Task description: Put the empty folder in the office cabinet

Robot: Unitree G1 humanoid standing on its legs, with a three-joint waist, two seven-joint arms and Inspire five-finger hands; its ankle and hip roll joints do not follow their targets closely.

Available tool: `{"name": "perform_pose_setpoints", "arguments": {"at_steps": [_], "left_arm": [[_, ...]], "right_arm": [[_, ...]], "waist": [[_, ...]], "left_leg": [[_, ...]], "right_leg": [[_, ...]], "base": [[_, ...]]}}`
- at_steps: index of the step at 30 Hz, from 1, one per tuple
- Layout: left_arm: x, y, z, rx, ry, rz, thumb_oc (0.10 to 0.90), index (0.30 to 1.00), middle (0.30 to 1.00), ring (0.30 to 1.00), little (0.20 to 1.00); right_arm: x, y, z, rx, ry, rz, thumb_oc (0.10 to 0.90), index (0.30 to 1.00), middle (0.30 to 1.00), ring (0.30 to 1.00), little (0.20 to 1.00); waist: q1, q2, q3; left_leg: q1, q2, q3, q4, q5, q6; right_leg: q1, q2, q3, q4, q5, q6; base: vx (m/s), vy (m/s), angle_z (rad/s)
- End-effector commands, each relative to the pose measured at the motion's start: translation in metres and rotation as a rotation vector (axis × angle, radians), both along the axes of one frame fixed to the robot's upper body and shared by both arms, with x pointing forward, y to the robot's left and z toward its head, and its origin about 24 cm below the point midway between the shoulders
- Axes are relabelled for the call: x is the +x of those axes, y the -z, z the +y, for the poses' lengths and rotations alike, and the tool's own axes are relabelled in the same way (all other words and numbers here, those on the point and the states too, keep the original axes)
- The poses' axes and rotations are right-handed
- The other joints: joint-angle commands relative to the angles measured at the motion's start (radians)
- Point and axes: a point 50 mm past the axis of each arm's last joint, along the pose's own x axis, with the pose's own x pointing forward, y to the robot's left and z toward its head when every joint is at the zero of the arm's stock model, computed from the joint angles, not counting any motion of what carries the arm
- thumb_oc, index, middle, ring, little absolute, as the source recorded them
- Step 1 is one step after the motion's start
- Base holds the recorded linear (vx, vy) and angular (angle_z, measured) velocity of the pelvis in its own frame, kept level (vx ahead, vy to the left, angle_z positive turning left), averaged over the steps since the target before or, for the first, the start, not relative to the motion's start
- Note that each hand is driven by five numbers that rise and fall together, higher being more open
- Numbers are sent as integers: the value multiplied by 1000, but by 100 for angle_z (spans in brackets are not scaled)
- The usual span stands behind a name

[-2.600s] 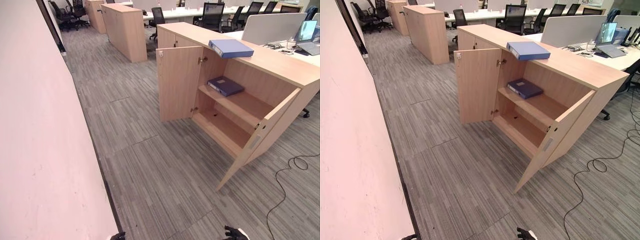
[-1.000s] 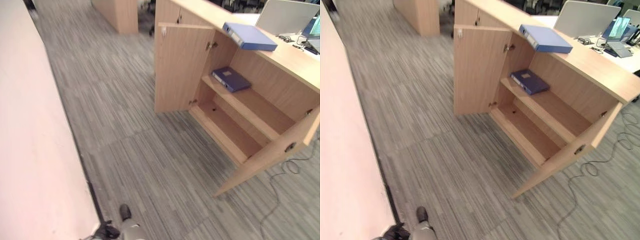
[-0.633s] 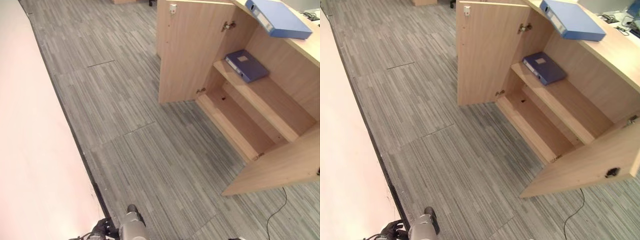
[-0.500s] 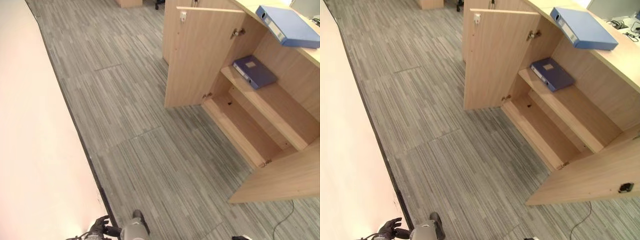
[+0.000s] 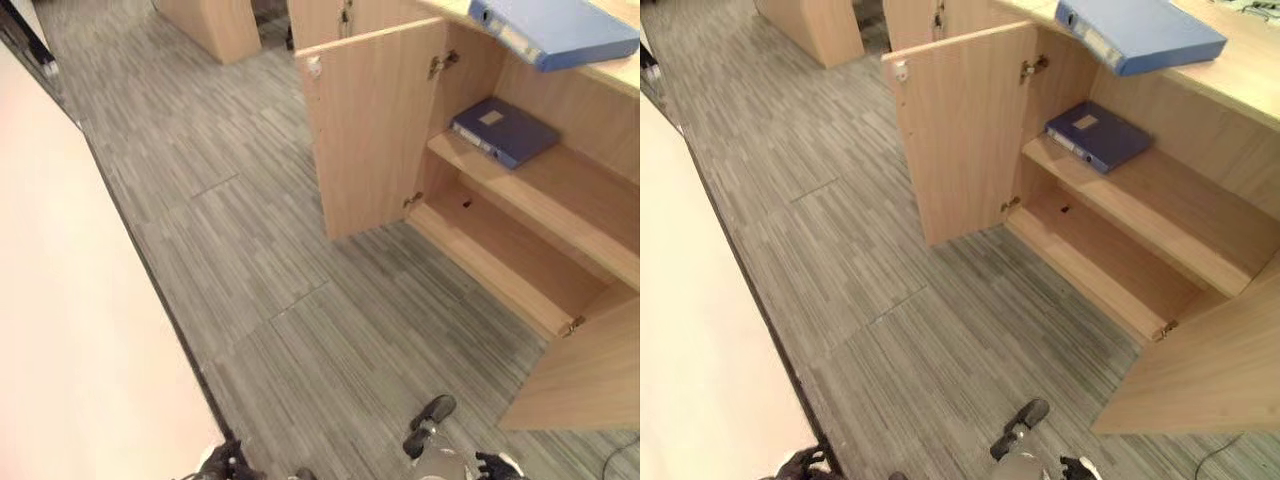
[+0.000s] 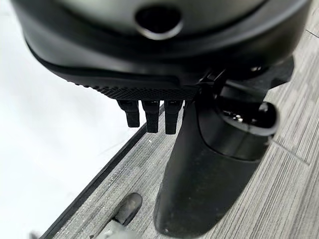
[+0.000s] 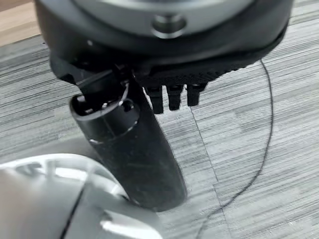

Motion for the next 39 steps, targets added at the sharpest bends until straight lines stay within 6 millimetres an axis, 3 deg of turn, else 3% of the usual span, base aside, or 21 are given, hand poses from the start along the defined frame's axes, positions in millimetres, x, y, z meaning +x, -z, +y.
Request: {"name": "perform_pose_setpoints", "arguments": {"at_steps": [1,2,4,6,10,11,12,16,20,21,22,23,25,27,28,29,30,31,32,35,39], "left_arm": [[16,-11,24,83,33,-61,800,900,900,900,900],[10,-9,22,75,20,-46,800,900,900,900,900],[7,-7,20,66,5,-40,800,900,900,900,900],[7,-7,20,65,5,-40,800,900,900,900,900],[5,-6,17,67,32,-26,800,900,900,900,900],[3,-6,17,67,32,-23,800,900,900,900,900],[3,-6,17,67,32,-22,800,900,900,900,900],[7,-8,18,58,4,-53,800,900,900,900,900],[15,-9,15,59,-9,-81,800,900,900,900,900],[20,-8,6,37,20,-92,800,900,900,900,900],[20,-8,6,36,21,-92,800,900,900,900,900],[22,-7,1,30,46,-85,800,900,900,900,900],[23,-7,0,32,58,-79,800,900,900,900,900],[24,-7,-1,34,75,-73,800,900,900,900,900],[24,-7,-1,34,75,-72,800,900,900,900,900],[23,-7,-1,32,77,-69,800,900,900,900,900],[22,-6,-3,29,80,-66,800,900,900,900,900],[22,-6,-3,29,80,-65,800,900,900,900,900],[24,-7,-2,30,79,-72,800,900,900,900,900],[28,-8,-1,37,87,-78,800,900,900,900,900],[32,-10,1,44,82,-98,800,900,900,900,900]], "right_arm": [[10,4,19,56,-4,-32,800,900,900,900,900],[8,4,18,50,-6,-29,800,900,900,900,900],[6,3,14,38,9,-22,800,900,900,900,900],[6,3,14,37,9,-22,800,900,900,900,900],[-1,2,4,18,69,-15,800,900,900,900,900],[-1,1,1,9,78,-26,800,900,900,900,900],[-1,1,1,9,78,-26,800,900,900,900,900],[5,-2,-3,5,77,-47,800,900,900,900,900],[12,-5,-5,4,79,-73,800,900,900,900,900],[17,-8,-7,11,117,-104,800,900,900,900,900],[17,-8,-7,11,118,-104,800,900,900,900,900],[19,-8,-6,24,131,-118,800,900,900,900,900],[20,-8,-4,25,121,-122,800,900,900,900,900],[20,-5,2,26,55,-99,800,900,900,900,900],[20,-5,2,27,55,-99,800,900,900,900,900],[17,-4,4,27,34,-83,800,900,900,900,900],[11,0,9,31,1,-53,800,900,900,900,900],[11,0,9,31,1,-52,800,900,900,900,900],[7,1,10,29,-13,-34,800,900,900,900,900],[5,2,11,26,-21,-23,800,900,900,900,900],[6,2,11,27,-10,-28,800,900,900,900,900]], "waist": [[26,-39,62],[44,-48,55],[45,-47,54],[43,-45,56],[-4,-11,58],[-15,-6,52],[-13,-1,52],[-8,15,62],[-11,12,82],[-30,26,83],[-28,26,81],[-43,28,78],[-43,24,70],[-32,13,65],[-31,12,63],[-20,14,64],[4,16,67],[6,16,66],[22,9,78],[35,3,95],[57,12,118]], "left_leg": [[-95,-50,23,84,-108,79],[-90,-63,48,115,-135,86],[-73,-66,69,149,-165,93],[-73,-66,68,152,-169,94],[-26,23,118,293,-217,45],[-15,66,136,394,-170,4],[-18,77,137,405,-172,-2],[-21,147,166,636,-68,-79],[-36,173,180,745,10,-90],[-78,212,143,674,21,-84],[-77,211,146,670,24,-84],[-105,236,123,568,15,-62],[-132,232,109,480,14,-40],[-216,231,-9,270,7,-1],[-215,227,-6,262,12,0],[-231,228,-63,193,45,-7],[-261,250,-174,72,138,-28],[-256,251,-172,64,145,-31],[-284,274,-247,-3,178,-36],[-314,292,-306,-39,205,-48],[-360,304,-428,-17,245,-58]], "right_leg": [[107,-158,-71,-108,-103,98],[155,-174,-152,-97,-98,84],[175,-196,-221,-56,-87,75],[177,-201,-222,-49,-89,78],[175,-210,-252,61,-101,64],[177,-185,-261,68,-125,49],[176,-178,-259,68,-131,46],[174,-97,-244,82,-219,5],[187,-89,-235,126,-257,-12],[186,-36,-153,104,-300,-41],[185,-34,-154,100,-298,-42],[167,8,-80,76,-318,-53],[146,21,-41,65,-318,-52],[138,65,81,51,-329,-41],[136,65,81,48,-326,-41],[144,88,129,43,-334,-33],[168,134,216,37,-349,-12],[168,138,217,36,-351,-13],[185,159,282,63,-381,-7],[190,178,344,113,-424,-8],[162,218,444,203,-452,-15]], "base": [[289,-93,-38],[299,-74,-33],[283,-61,-42],[209,-58,-22],[528,-274,-54],[276,-215,-28],[519,-352,-21],[296,-181,-52],[254,-112,-69],[155,-39,-37],[246,11,-34],[90,37,-38],[137,116,-29],[295,243,-37],[305,230,-52],[393,218,-86],[394,208,-91],[518,210,-145],[249,66,-143],[301,95,-149],[199,196,-65]]}}
